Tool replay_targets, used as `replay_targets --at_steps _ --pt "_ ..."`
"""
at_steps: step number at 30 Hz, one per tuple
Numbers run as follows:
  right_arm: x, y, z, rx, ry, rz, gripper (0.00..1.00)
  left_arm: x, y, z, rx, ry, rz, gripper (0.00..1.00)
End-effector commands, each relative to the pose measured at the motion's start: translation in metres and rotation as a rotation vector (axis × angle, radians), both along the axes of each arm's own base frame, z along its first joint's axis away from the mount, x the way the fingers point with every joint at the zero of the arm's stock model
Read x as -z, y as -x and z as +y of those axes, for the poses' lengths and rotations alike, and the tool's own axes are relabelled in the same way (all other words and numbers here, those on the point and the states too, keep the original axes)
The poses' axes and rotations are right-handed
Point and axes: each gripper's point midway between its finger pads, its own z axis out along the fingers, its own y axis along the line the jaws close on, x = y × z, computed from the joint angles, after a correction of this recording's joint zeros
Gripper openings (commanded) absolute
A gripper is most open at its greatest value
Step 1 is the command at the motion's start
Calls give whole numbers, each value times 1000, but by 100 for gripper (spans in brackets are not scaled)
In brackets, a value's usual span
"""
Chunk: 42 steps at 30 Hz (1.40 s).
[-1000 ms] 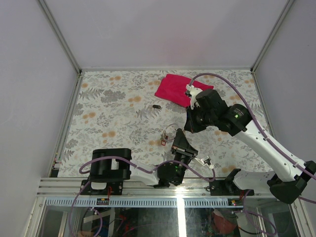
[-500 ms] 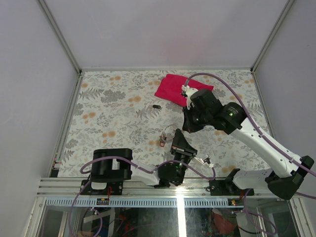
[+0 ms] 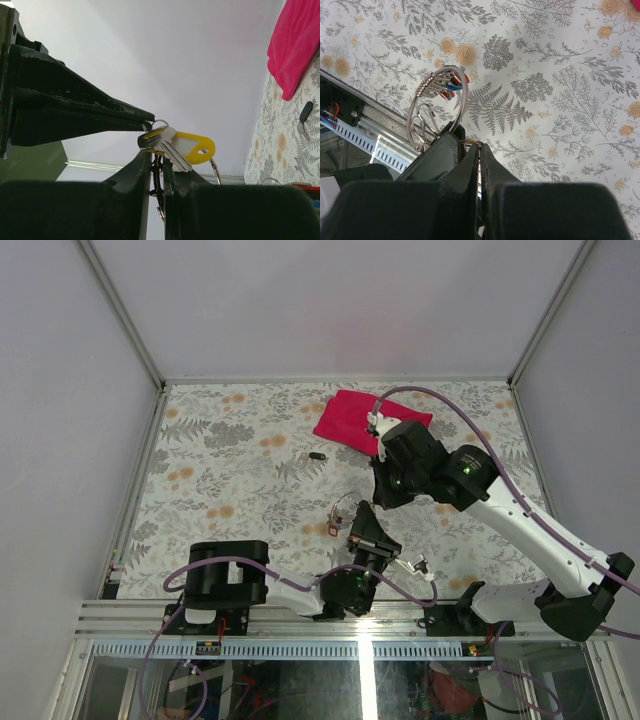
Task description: Put the keys on the keyring
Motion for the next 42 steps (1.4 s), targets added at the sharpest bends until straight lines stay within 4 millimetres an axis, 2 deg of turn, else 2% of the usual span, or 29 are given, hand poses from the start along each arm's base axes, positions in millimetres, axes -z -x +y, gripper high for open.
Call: replay_targets --at_steps 1,12,21,24,28,32,36,42 --pt "9 -12 -11 43 96 -4 0 -49 7 1 27 112 -77 0" --pt "3 0 40 -58 37 -12 0 -46 7 -6 35 114 -78 0" --pt "14 0 56 -82 143 -19 0 -47 7 -5 34 118 -78 0" --pt "21 0 49 -74 220 -11 0 -47 7 -4 31 119 -76 0" --pt "13 -1 39 -51 229 -35 0 -48 7 0 25 123 -71 0" --pt "-5 0 26 -18 201 -81 0 -47 6 4 20 123 -66 0" --pt "-4 4 8 10 235 -89 0 -47 6 5 16 126 -64 0" --pt "2 9 -5 30 249 -86 0 -51 3 9 -2 134 -62 0"
